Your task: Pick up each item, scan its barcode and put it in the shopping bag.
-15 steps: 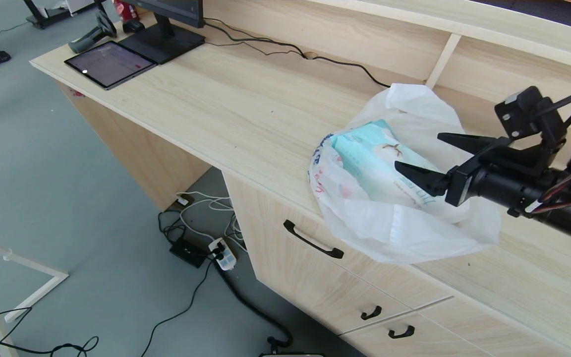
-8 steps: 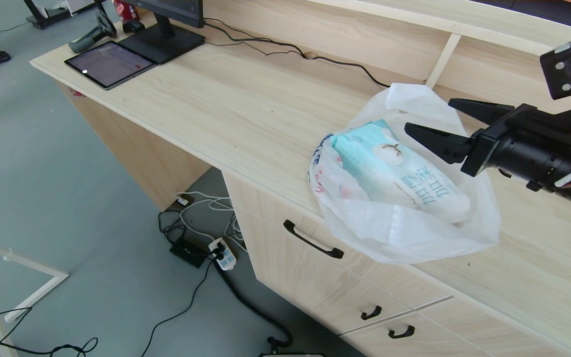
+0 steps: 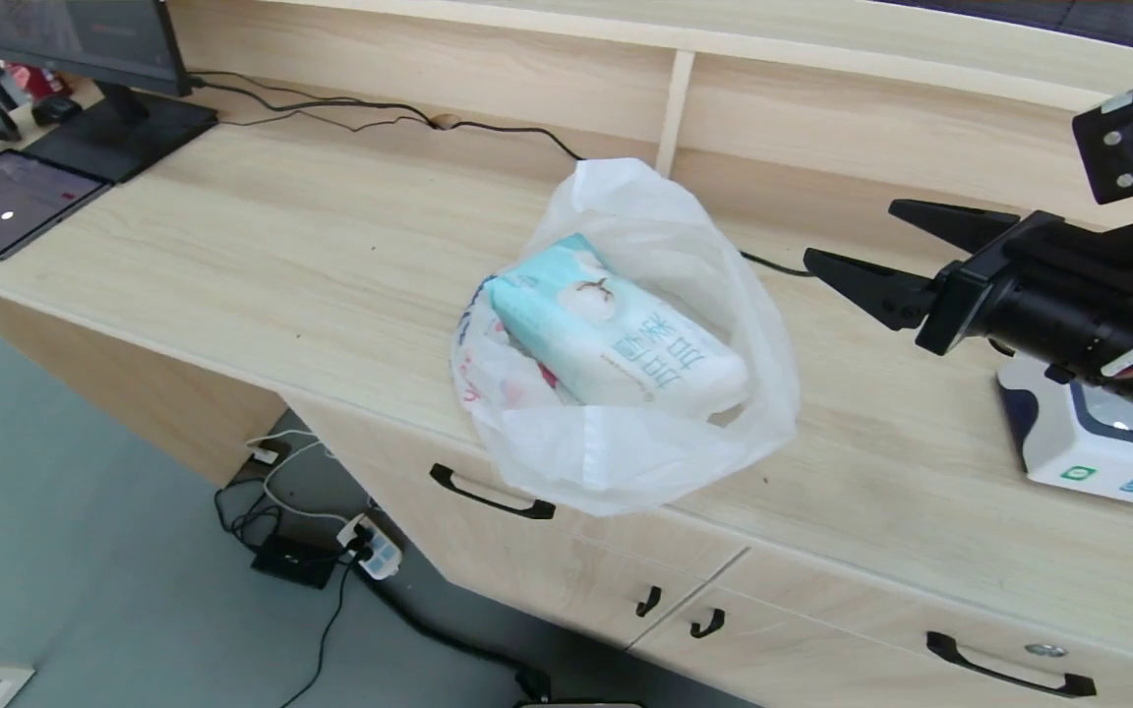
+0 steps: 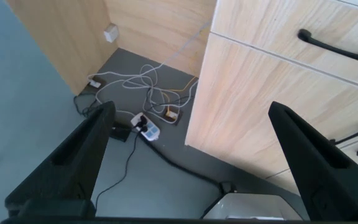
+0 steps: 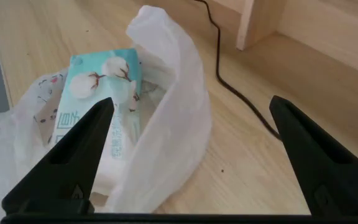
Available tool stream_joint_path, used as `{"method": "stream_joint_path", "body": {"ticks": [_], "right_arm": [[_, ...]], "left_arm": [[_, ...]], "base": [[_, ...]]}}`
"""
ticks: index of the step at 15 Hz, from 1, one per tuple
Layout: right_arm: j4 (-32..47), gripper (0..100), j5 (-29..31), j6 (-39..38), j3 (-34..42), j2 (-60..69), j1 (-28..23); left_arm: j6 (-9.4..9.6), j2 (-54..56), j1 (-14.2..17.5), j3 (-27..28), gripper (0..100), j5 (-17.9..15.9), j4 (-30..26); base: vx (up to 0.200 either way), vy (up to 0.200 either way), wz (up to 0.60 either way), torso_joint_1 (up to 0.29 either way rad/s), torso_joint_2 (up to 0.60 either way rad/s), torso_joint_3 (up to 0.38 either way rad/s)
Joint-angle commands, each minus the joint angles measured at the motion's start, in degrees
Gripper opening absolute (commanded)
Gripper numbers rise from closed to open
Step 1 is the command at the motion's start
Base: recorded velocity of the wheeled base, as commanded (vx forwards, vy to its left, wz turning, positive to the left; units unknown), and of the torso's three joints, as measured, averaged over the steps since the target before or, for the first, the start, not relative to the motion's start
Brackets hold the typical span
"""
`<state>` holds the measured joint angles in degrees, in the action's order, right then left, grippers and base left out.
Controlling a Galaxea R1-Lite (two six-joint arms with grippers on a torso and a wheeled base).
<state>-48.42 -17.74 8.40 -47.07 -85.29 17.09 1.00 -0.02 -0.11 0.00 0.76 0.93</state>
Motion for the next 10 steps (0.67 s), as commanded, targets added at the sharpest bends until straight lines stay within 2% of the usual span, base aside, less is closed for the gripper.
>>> {"method": "stream_joint_path", "body": {"ticks": [1,7,8,10], "right_arm": [[-0.01,100,-0.02,0.04,-0.04,-0.14,-0.22],[-1.76,100,0.16,-1.46,1.63,0.03,-1.80],[-3.96,100,0.16,-2.16,4.00,0.47,-4.43],[-12.40,100,0.07,-4.80,10.15,1.17,-16.56]], "left_arm": [[-0.03,0.02,0.02,0.00,100,0.04,0.04],[-0.12,0.02,0.02,0.00,100,0.04,0.04],[-0.12,0.02,0.02,0.00,100,0.04,0.04],[-0.21,0.02,0.02,0.00,100,0.04,0.04]], "base": [[0.000,0.000,-0.60,0.002,0.00,0.002],[0.000,0.000,-0.60,0.002,0.00,-0.001],[0.000,0.000,0.00,0.000,0.00,0.000],[0.000,0.000,0.00,0.000,0.00,0.000]]}}
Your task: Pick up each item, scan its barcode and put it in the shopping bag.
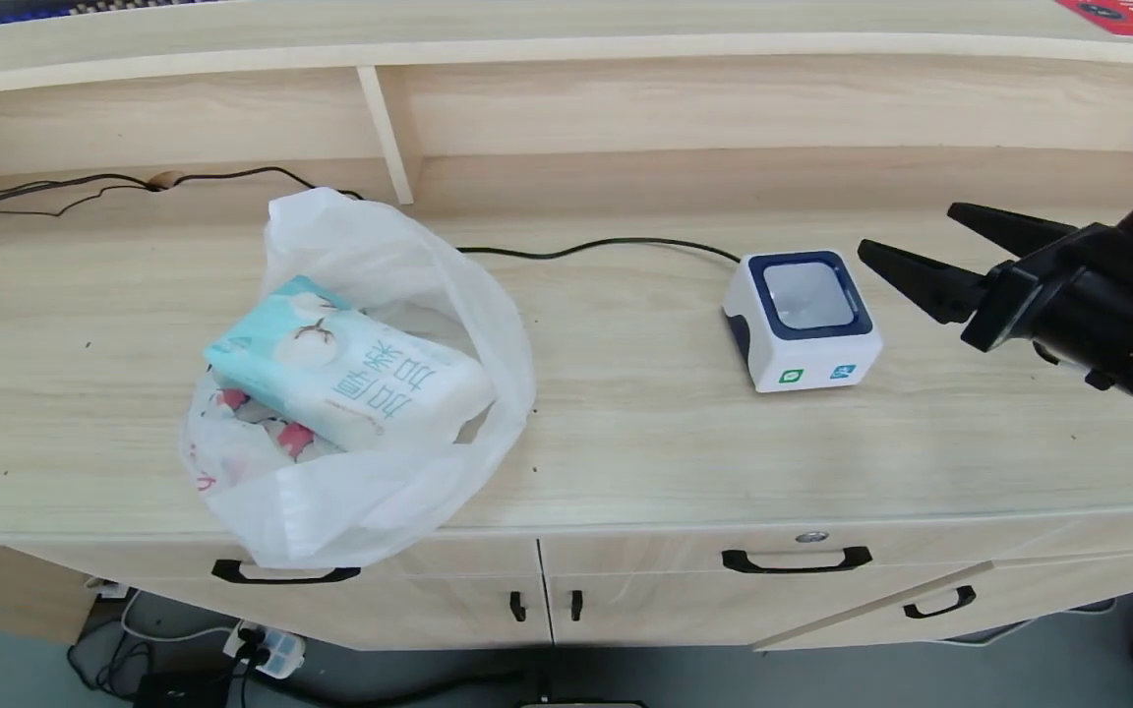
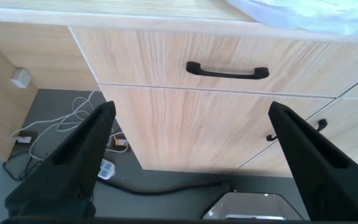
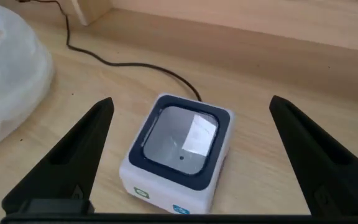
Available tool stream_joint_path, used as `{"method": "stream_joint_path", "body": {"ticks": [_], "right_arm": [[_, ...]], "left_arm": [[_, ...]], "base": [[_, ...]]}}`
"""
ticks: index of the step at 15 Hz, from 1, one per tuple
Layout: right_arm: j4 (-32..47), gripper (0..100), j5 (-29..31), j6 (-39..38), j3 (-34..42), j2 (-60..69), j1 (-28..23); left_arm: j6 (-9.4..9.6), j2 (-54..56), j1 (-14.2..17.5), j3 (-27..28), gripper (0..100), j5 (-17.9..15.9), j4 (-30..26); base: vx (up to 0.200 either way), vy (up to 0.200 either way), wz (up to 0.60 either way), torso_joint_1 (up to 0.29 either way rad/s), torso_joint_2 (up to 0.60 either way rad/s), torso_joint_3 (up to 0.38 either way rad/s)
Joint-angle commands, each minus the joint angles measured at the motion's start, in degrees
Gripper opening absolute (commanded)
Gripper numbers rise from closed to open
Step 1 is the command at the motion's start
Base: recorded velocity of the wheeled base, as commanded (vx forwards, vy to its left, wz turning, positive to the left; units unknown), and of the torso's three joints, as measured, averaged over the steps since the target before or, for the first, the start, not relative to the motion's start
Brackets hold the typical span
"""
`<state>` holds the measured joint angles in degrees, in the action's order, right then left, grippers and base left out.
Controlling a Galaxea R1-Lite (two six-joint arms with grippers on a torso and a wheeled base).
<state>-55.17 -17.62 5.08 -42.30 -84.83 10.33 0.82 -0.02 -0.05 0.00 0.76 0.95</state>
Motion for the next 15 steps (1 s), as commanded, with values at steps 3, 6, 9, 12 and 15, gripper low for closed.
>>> {"method": "stream_joint_path", "body": {"ticks": [3,6,9,12,15], "right_arm": [[-17.16,100,-3.39,-1.92,13.47,0.37,-22.89],[-18.83,100,-8.58,-1.74,13.82,-0.42,-25.18],[-19.01,100,-8.49,-1.57,14.26,-1.39,-25.53],[-19.44,100,-8.40,-1.30,19.36,-0.07,-30.28],[-19.53,100,-8.40,-1.48,20.50,-0.42,-32.65]], "left_arm": [[-0.03,0.02,-0.04,0.00,100,0.04,0.02],[0.06,0.02,-0.04,0.00,100,0.04,0.02],[-0.03,0.02,0.05,0.00,100,0.04,0.02],[0.06,0.02,-0.04,0.00,100,0.04,0.02],[0.15,0.02,-0.04,0.00,100,0.04,-0.07]], "base": [[0.000,0.000,0.00,0.000,0.00,0.000],[0.000,0.000,0.00,0.000,0.00,0.000],[0.000,0.000,0.00,0.000,0.00,0.000],[0.000,-0.067,0.00,0.001,0.00,0.002],[0.000,-0.200,0.00,0.001,0.00,0.006]]}}
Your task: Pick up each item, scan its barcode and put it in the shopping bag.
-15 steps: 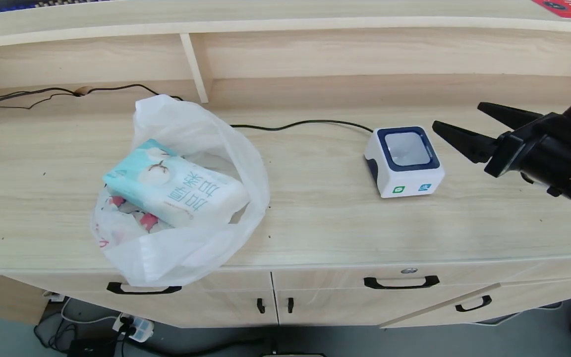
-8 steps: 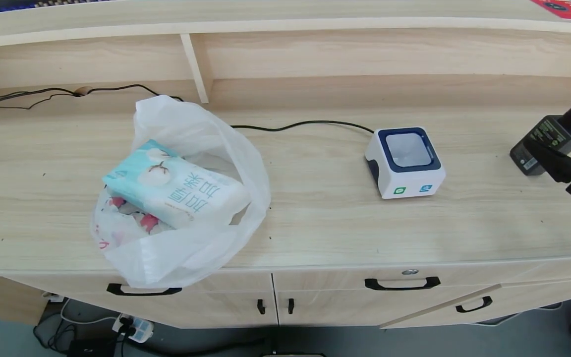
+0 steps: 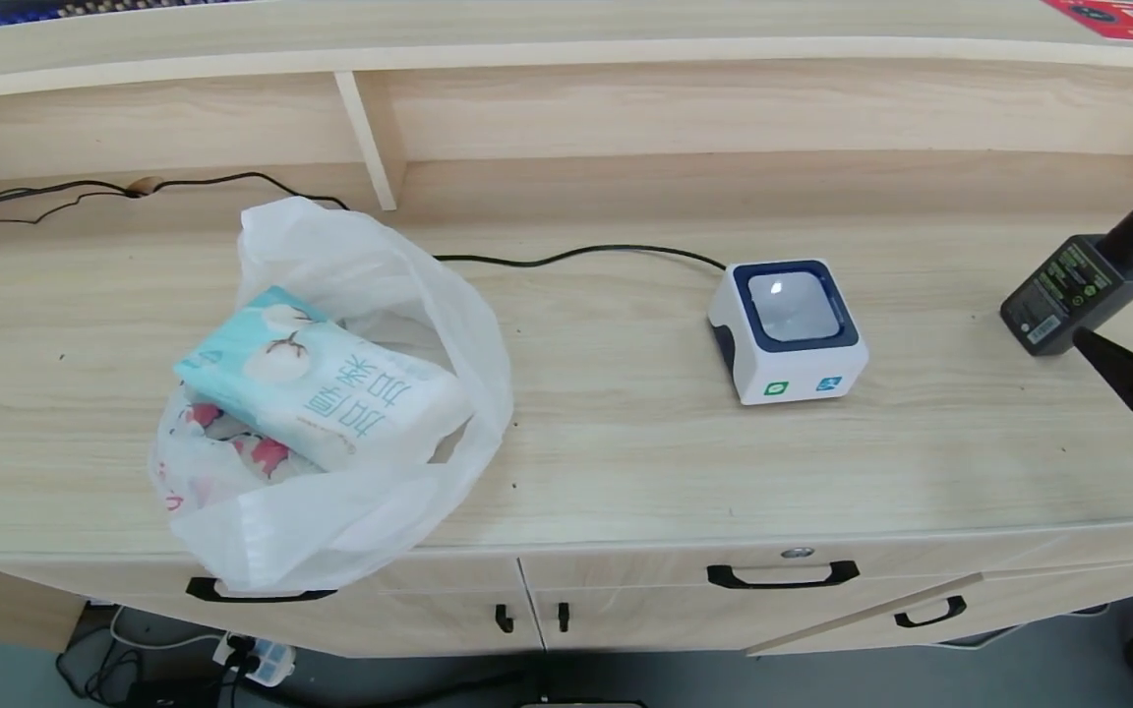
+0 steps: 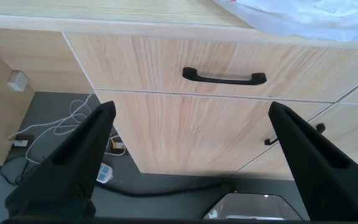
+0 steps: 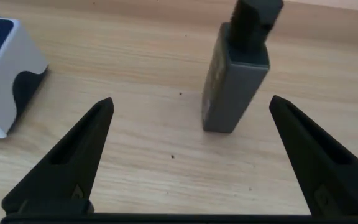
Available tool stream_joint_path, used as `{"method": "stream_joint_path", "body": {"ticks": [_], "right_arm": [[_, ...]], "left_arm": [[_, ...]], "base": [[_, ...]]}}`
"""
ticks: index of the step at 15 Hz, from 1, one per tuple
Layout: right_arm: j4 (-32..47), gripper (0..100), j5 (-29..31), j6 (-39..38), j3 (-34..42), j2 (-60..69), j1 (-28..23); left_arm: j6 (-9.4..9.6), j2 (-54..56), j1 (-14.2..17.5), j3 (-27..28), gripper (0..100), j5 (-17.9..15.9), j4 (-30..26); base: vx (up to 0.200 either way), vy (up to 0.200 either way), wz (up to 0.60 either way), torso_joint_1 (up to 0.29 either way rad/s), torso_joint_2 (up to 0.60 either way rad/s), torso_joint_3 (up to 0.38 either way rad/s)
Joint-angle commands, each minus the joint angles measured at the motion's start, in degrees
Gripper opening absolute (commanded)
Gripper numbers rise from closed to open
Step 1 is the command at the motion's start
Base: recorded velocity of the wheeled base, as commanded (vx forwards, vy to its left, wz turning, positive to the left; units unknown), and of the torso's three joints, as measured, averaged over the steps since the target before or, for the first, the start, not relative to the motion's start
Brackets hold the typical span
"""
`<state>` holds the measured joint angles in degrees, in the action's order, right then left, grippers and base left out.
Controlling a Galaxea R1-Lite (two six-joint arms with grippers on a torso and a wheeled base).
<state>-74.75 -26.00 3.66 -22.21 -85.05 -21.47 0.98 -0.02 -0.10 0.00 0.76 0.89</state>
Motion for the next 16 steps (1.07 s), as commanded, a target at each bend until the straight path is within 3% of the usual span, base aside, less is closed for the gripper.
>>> {"method": "stream_joint_path", "body": {"ticks": [1,4,6,11,16], "right_arm": [[0.05,100,-0.01,-0.05,0.33,-0.99,-0.86],[-0.31,100,0.07,-0.05,-0.46,-3.72,-1.12],[-5.76,100,-0.36,-0.23,-2.93,-9.69,0.37],[-9.45,100,-0.36,-1.02,-5.03,-14.35,8.20],[-9.45,100,-0.36,-0.76,-7.23,-17.16,10.13]], "left_arm": [[-0.01,0.02,0.01,0.00,100,0.04,-0.01],[-0.01,0.02,0.01,0.00,100,0.04,-0.10],[-0.10,0.02,0.01,0.00,100,0.04,-0.01],[-0.01,0.02,0.01,0.00,100,0.04,-0.01],[-0.01,0.02,0.01,0.00,100,0.04,-0.01]], "base": [[0.000,-0.200,0.00,0.017,0.01,0.002],[0.000,-0.200,0.00,0.006,0.00,0.002],[0.000,-0.200,0.00,0.000,0.00,0.002],[0.000,0.000,0.00,0.000,0.00,0.000],[0.000,0.000,0.00,0.000,0.00,0.000]]}}
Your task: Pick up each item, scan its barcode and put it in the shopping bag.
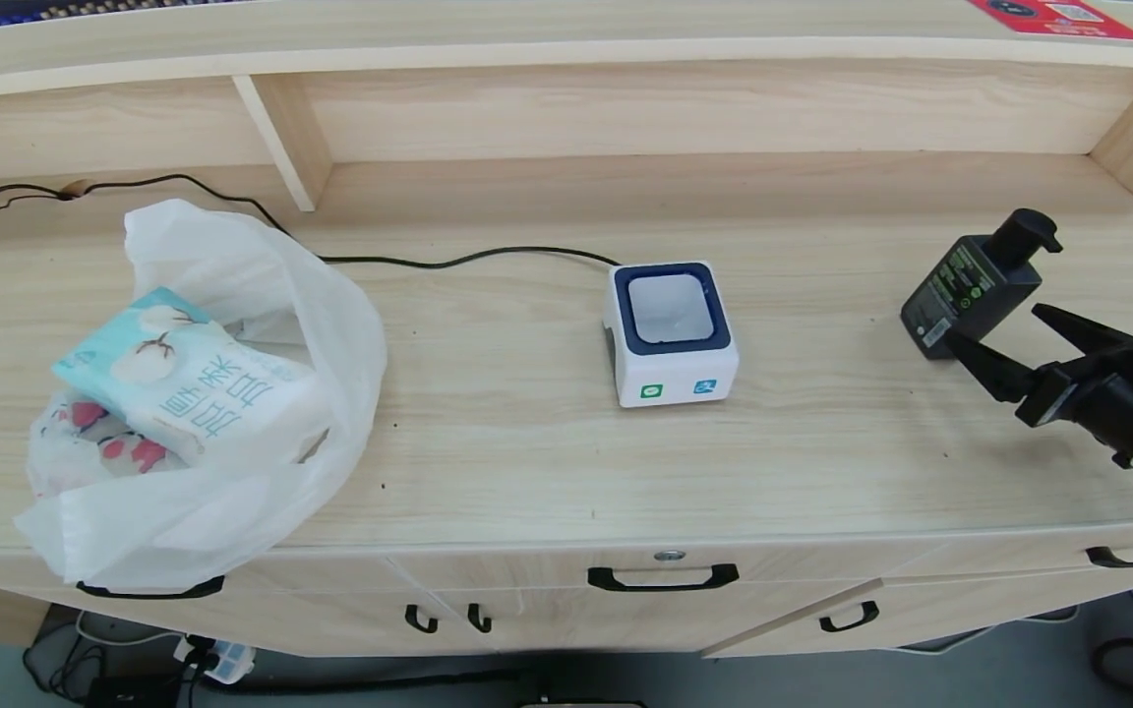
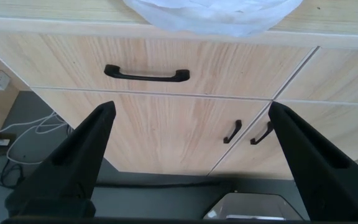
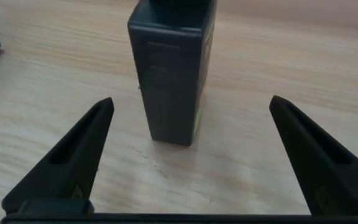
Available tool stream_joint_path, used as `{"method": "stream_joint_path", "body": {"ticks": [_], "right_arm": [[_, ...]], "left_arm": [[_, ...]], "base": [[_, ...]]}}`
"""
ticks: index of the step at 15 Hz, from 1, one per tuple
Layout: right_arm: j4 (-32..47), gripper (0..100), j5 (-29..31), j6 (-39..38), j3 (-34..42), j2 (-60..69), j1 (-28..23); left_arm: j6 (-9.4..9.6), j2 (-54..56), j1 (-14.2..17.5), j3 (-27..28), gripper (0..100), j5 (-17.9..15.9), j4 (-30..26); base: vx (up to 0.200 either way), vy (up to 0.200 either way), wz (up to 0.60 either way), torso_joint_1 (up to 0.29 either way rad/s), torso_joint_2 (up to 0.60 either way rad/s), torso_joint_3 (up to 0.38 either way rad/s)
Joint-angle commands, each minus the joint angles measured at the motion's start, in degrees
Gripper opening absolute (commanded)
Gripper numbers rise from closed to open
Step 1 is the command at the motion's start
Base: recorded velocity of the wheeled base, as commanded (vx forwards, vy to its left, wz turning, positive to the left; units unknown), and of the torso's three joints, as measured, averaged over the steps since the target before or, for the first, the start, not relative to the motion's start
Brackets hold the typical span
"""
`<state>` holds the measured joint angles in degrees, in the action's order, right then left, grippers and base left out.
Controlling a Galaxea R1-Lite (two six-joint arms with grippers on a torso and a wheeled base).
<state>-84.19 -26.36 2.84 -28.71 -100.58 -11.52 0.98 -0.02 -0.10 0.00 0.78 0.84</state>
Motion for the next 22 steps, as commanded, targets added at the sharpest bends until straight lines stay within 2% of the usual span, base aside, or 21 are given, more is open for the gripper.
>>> {"method": "stream_joint_path", "body": {"ticks": [1,12,17,18,22], "right_arm": [[-0.01,100,-0.01,-0.03,-2.84,-3.04,0.18],[-0.10,100,0.78,-2.40,-15.06,-9.98,1.32],[-0.10,100,0.87,-2.58,-17.26,-10.86,1.32],[-0.10,0,0.87,-2.58,-17.26,-10.77,1.32],[-0.98,0,0.78,-2.58,-17.43,-10.42,1.32]], "left_arm": [[-0.01,0.02,0.01,0.00,100,0.01,0.04],[-0.01,0.02,0.01,0.00,100,0.01,0.04],[-0.01,0.02,0.01,0.00,100,0.01,0.04],[-0.01,0.02,0.01,0.00,100,0.01,0.04],[-0.01,0.02,0.01,0.00,100,0.01,0.04]], "base": [[0.000,0.000,0.00,0.000,0.00,0.000],[0.000,0.000,0.00,0.000,0.00,0.000],[0.000,0.000,0.00,0.000,0.00,0.000],[0.000,0.000,0.00,0.000,0.00,0.000],[0.000,0.000,0.00,0.000,0.00,0.000]]}}
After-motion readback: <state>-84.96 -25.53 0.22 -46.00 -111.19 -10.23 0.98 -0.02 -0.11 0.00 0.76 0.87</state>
